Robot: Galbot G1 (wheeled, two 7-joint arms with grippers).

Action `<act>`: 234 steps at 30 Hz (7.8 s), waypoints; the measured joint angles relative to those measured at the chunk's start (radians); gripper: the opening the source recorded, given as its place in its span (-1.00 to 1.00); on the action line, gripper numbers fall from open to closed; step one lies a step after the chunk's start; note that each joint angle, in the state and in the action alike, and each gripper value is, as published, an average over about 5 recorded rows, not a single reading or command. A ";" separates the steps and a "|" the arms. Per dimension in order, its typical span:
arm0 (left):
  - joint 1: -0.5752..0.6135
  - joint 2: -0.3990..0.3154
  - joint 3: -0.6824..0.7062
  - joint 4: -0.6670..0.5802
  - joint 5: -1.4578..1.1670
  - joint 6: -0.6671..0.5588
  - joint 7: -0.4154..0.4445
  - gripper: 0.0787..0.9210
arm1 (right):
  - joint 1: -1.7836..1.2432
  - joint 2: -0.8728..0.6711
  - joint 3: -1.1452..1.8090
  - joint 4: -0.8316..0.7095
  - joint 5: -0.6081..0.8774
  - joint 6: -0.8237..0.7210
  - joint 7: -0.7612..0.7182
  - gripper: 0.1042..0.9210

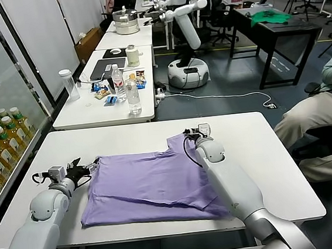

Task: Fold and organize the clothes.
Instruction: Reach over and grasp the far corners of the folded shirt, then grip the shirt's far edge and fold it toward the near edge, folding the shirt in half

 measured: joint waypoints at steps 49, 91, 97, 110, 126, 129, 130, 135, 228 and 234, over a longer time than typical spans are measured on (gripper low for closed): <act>-0.081 -0.036 0.034 0.119 0.058 -0.017 0.054 -0.03 | 0.020 0.009 0.001 -0.047 0.010 0.011 0.000 -0.57; -0.084 -0.050 0.039 0.128 0.053 -0.021 0.070 -0.73 | 0.025 0.022 0.002 -0.096 0.020 0.011 -0.025 -0.87; -0.084 -0.048 0.035 0.124 0.051 -0.022 0.071 -0.98 | 0.024 0.020 0.002 -0.092 0.020 0.011 -0.025 -0.97; -0.074 -0.038 0.021 0.097 0.031 -0.026 0.069 -0.77 | 0.014 0.011 -0.006 -0.067 0.021 0.011 -0.029 -0.97; -0.109 -0.064 0.049 0.131 0.034 0.004 0.035 0.32 | 0.009 0.005 -0.007 -0.058 0.013 0.011 -0.029 -0.97; -0.112 -0.065 0.049 0.137 0.028 0.014 0.034 0.36 | 0.008 0.004 -0.007 -0.057 0.011 0.011 -0.029 -0.97; -0.113 -0.065 0.049 0.138 0.025 0.018 0.034 0.32 | 0.008 0.004 -0.007 -0.057 0.011 0.011 -0.029 -0.97; -0.113 -0.069 0.051 0.139 0.011 0.027 0.039 0.00 | 0.008 0.002 -0.007 -0.056 0.010 0.011 -0.030 -0.97; 0.446 -0.019 -0.198 -0.468 -0.015 0.032 -0.090 0.11 | -0.667 -0.345 0.080 1.005 0.069 -0.185 0.072 0.26; 0.446 -0.045 -0.171 -0.475 -0.066 0.073 -0.170 0.52 | -0.690 -0.347 0.085 1.035 0.058 -0.186 0.068 0.66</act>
